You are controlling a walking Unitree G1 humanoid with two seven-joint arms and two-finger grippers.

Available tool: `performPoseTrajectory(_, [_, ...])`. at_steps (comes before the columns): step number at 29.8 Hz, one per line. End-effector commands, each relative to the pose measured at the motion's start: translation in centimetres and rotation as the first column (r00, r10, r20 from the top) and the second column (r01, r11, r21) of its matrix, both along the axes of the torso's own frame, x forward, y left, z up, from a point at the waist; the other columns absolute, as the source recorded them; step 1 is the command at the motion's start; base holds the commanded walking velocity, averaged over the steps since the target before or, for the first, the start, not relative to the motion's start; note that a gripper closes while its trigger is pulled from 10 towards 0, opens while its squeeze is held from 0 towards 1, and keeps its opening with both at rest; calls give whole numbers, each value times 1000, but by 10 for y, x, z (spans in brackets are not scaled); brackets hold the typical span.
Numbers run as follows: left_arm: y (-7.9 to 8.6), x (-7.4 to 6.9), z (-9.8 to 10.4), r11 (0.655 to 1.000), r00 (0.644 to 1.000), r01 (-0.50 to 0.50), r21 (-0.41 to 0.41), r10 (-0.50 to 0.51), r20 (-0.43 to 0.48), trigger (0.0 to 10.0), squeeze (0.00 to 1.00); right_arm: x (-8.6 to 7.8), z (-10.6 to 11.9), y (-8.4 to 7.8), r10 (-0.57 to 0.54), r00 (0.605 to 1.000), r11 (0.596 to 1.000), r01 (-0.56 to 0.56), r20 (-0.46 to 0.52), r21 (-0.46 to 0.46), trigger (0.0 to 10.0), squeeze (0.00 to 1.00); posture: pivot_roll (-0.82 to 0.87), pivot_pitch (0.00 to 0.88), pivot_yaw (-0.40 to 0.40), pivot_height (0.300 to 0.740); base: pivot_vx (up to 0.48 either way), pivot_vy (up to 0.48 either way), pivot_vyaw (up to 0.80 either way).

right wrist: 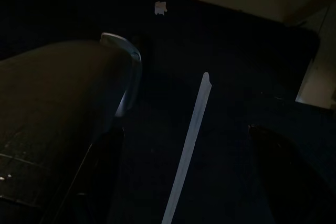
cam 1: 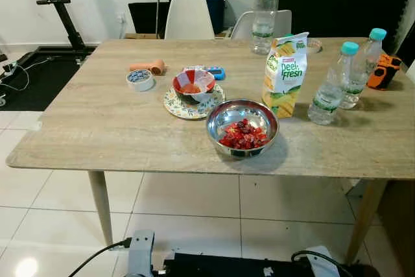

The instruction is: Restocking fridge

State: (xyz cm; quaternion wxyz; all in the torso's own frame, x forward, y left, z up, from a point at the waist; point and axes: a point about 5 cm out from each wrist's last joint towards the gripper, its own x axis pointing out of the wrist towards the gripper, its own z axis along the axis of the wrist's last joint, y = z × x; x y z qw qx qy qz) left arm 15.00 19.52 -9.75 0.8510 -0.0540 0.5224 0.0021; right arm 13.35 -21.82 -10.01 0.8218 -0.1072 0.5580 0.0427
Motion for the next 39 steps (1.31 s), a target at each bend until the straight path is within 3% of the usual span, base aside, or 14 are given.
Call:
performPoseTrajectory(1, [3, 0, 0, 1000, 1000, 1, 8, -1, -4, 10000, 0, -4, -2, 1, 4, 1000, 1000, -4, -15, 8, 10000, 0, -1, 0, 23, 740, 0, 0, 0])
performPoseTrajectory(21, [3, 0, 0, 1000, 1000, 1, 8, -1, -4, 10000, 0, 5, 0, 9, 12, 1000, 1000, -12, -4, 19, 10000, 0, -1, 0, 22, 740, 0, 0, 0])
performPoseTrajectory(39, [2, 1, 1, 1000, 1000, -2, 9, 2, -3, 10000, 0, 3, 1, 1, -4, 1000, 1000, 4, -2, -10, 10000, 0, -1, 0, 21, 740, 0, 0, 0])
